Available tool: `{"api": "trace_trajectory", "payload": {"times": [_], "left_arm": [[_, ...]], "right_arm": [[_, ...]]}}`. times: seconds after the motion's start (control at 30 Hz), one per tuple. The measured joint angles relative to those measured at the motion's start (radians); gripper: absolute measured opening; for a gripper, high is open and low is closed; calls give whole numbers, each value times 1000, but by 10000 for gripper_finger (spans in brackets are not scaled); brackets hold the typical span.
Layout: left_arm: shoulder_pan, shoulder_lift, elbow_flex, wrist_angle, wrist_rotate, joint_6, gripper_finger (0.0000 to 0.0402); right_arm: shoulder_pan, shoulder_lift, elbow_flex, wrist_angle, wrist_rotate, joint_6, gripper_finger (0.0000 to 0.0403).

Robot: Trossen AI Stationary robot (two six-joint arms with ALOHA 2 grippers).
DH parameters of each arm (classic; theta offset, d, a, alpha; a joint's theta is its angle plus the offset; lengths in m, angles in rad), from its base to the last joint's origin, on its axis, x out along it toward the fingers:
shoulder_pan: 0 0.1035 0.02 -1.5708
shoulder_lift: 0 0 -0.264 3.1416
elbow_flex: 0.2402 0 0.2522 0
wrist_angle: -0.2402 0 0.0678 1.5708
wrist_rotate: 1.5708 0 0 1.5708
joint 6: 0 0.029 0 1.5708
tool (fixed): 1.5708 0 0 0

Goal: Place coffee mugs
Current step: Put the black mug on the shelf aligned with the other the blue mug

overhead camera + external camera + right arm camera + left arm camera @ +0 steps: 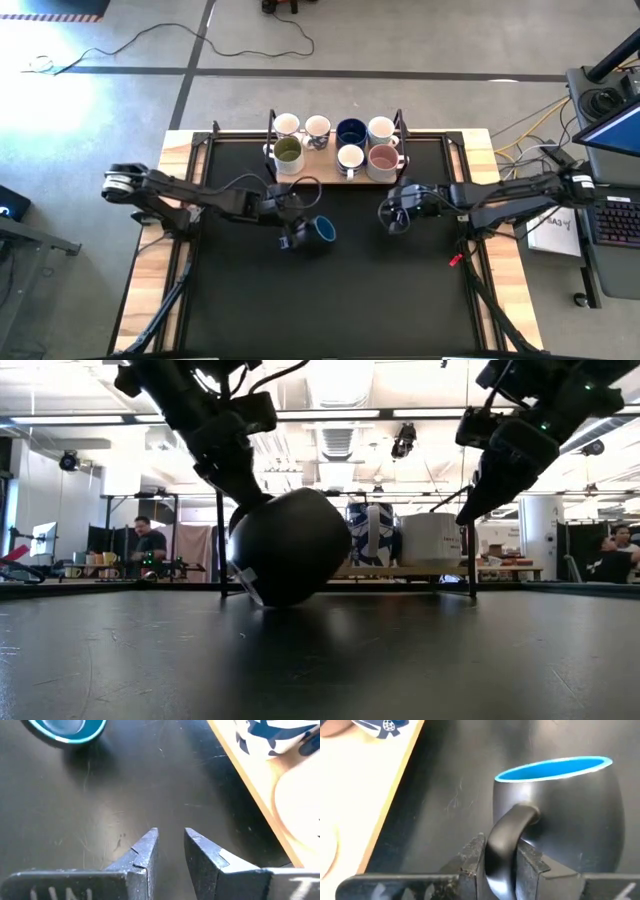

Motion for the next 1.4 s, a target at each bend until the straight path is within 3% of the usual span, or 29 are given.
{"api": "trace_trajectory", "payload": {"times": [0.33, 0.53, 0.93, 1.4], "left_arm": [[-38, 25, 0, 63, -56, -76, 35], [-49, 22, 0, 61, -223, -134, 25], [-74, 21, 0, 60, -538, -347, 27], [-217, 21, -52, 61, -991, -612, 28]], "right_arm": [[-3, -82, -78, 9, 3, 4, 84], [-2, -78, -81, 6, 86, 4, 84], [-2, -78, -81, 6, 87, 4, 84], [-2, -77, -81, 6, 86, 4, 84]]}}
